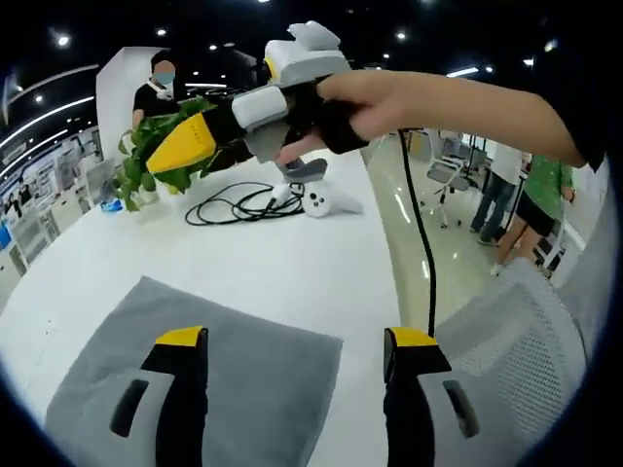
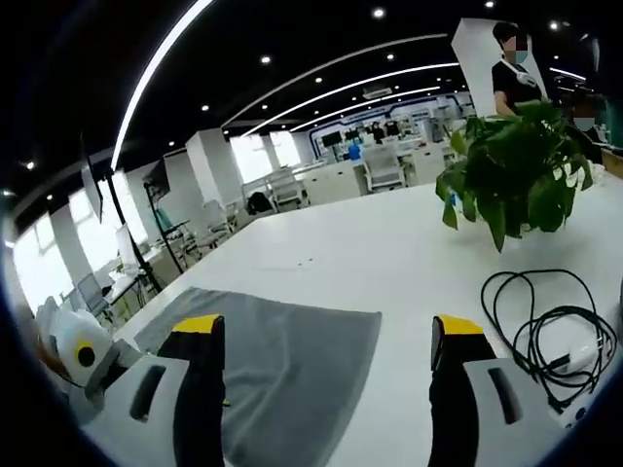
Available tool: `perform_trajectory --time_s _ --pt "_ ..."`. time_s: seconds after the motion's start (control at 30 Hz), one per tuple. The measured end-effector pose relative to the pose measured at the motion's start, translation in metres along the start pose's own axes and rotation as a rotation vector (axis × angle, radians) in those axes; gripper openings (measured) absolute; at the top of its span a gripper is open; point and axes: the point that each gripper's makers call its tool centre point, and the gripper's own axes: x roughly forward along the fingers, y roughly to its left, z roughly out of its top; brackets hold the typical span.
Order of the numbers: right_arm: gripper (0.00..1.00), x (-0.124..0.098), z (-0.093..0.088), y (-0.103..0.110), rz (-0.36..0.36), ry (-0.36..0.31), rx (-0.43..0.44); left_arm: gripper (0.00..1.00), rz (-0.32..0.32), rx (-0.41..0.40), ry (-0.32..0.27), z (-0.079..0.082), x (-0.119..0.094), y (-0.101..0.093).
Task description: Fold the towel on the table until its edges align and the towel forms a compact rectangular stack.
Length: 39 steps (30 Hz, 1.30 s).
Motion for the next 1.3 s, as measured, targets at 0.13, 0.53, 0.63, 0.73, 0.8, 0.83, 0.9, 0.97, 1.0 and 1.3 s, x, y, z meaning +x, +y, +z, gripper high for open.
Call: perform_trajectory --time_s 0.13,0.53,0.63,0.73,0.8,0.83,0.9,0.97,1.0,1.3 --pt "0.87 0.011 -0.005 -0.007 -0.008 0.014 0.005 0.71 0.007 0.016 0.017 -0.008 0.012 0.002" --pt "0.85 0.039 -0.016 -0.034 -0.077 0.049 -0.039 0.62 -0.035 0.066 0.034 -0.017 0.043 -0.016" --pt "0.85 0.046 -0.020 -0.036 -0.072 0.062 -0.040 0.60 -0.056 0.097 0.051 -0.022 0.050 -0.024" --pt "0.84 0.053 -0.021 -0.037 -0.078 0.062 -0.054 0.54 -0.073 0.136 0.037 -0.023 0.055 -0.029" --pt "0.84 0.057 -0.021 -0.038 -0.078 0.065 -0.058 0.52 -0.094 0.128 0.046 -0.025 0.059 -0.033" --pt "0.84 0.059 -0.022 -0.039 -0.078 0.068 -0.054 0.52 -0.101 0.117 0.043 -0.025 0.061 -0.034" --pt "0.84 0.064 -0.022 -0.039 -0.074 0.069 -0.053 0.51 -0.106 0.107 0.040 -0.025 0.063 -0.036" --pt "0.84 0.068 -0.022 -0.039 -0.072 0.071 -0.055 0.47 -0.110 0.103 0.034 -0.024 0.064 -0.037" --pt "0.84 0.070 -0.023 -0.039 -0.069 0.072 -0.056 0.45 -0.119 0.098 0.029 -0.023 0.066 -0.038" --pt "0.83 0.085 -0.033 -0.042 -0.056 0.088 -0.043 0.32 -0.175 0.063 0.073 -0.042 0.081 -0.046"
